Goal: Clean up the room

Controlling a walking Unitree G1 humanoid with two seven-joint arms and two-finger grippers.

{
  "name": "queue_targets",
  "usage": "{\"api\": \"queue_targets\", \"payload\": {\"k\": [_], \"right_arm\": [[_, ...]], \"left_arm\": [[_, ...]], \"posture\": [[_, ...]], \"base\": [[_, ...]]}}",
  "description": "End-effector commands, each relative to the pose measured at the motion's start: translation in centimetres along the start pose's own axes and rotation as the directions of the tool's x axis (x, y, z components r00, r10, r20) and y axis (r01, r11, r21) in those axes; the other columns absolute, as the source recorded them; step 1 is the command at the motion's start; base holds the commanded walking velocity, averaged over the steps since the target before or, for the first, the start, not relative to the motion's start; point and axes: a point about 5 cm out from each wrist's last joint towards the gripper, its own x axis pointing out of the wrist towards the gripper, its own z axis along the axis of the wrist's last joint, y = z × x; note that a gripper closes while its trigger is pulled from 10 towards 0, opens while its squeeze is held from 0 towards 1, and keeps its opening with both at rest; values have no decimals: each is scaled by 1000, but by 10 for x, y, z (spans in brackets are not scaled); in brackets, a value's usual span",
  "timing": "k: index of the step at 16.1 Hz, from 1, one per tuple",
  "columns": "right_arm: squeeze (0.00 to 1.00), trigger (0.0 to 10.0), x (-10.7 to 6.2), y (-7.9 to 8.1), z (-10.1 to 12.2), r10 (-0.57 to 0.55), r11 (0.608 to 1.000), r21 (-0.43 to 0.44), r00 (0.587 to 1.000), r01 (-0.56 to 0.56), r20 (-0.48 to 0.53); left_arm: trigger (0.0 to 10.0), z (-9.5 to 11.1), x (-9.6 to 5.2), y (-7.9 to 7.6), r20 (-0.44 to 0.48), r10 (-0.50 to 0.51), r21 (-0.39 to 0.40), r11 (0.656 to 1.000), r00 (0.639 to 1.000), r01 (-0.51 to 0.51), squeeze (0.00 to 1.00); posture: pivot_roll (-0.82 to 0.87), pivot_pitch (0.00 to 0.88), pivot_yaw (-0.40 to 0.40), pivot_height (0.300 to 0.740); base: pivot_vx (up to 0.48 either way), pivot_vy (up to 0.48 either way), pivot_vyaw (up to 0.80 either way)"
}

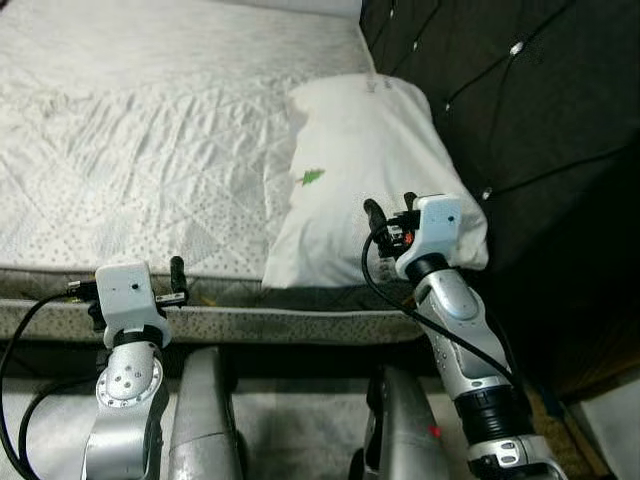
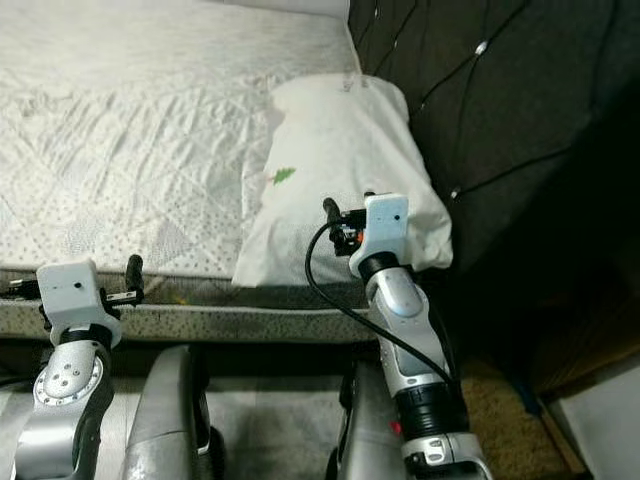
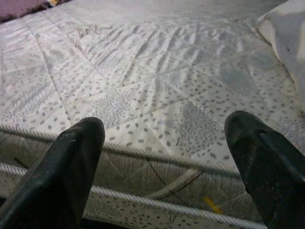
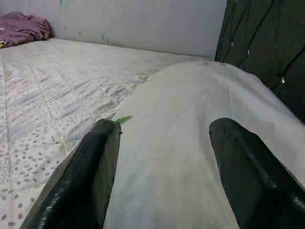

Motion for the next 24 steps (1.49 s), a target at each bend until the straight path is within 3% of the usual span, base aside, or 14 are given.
{"api": "queue_targets", "payload": {"k": [1,8,12,14,15,17,18,20,23,24], "right_arm": [[0,10000,4,-5,8,-7,1000,-5,1000,8,22],[0,10000,11,-4,13,-9,1000,-16,999,10,37],[0,10000,11,-7,12,-24,999,-25,999,24,36],[0,10000,10,-8,11,-31,999,-30,999,32,32],[0,10000,7,-8,8,-34,999,-38,999,35,26],[0,10000,0,-10,0,-46,997,-55,999,46,2],[0,10000,-2,-12,-3,-62,996,-58,998,61,-7],[0,10000,-3,-17,-6,-92,994,-60,996,91,-16],[0,10000,-2,-21,-11,-114,992,-53,993,112,-26],[0,10000,-2,-23,-17,-135,990,-41,990,133,-43]], "left_arm": [[10000,3,2,-5,15,-16,5,1000,1000,16,0],[10000,-4,4,-10,-26,-54,23,998,998,55,0],[10000,0,5,-13,8,-79,45,996,997,78,0],[10000,9,3,-21,87,-148,101,985,985,139,0],[10000,18,3,-28,154,-212,124,973,965,194,0],[10000,37,-2,-46,276,-370,296,911,887,288,0],[10000,40,-3,-51,292,-401,326,895,868,304,0],[10000,37,-1,-52,275,-386,275,909,881,313,0],[10000,36,5,-48,275,-417,245,902,866,356,0],[10000,36,10,-46,280,-389,188,919,878,347,0]], "posture": [[25,0,-87,620],[25,0,-80,709],[23,0,-80,740],[21,0,-85,740],[21,0,-85,740],[18,0,-94,740],[20,0,-95,740],[13,0,-88,740],[5,0,-79,740],[9,0,-84,740]], "base": [[0,0,0],[0,0,0],[0,0,0],[0,0,0],[0,0,0],[0,0,0],[0,0,0],[0,0,0],[0,0,0],[0,0,0]]}}
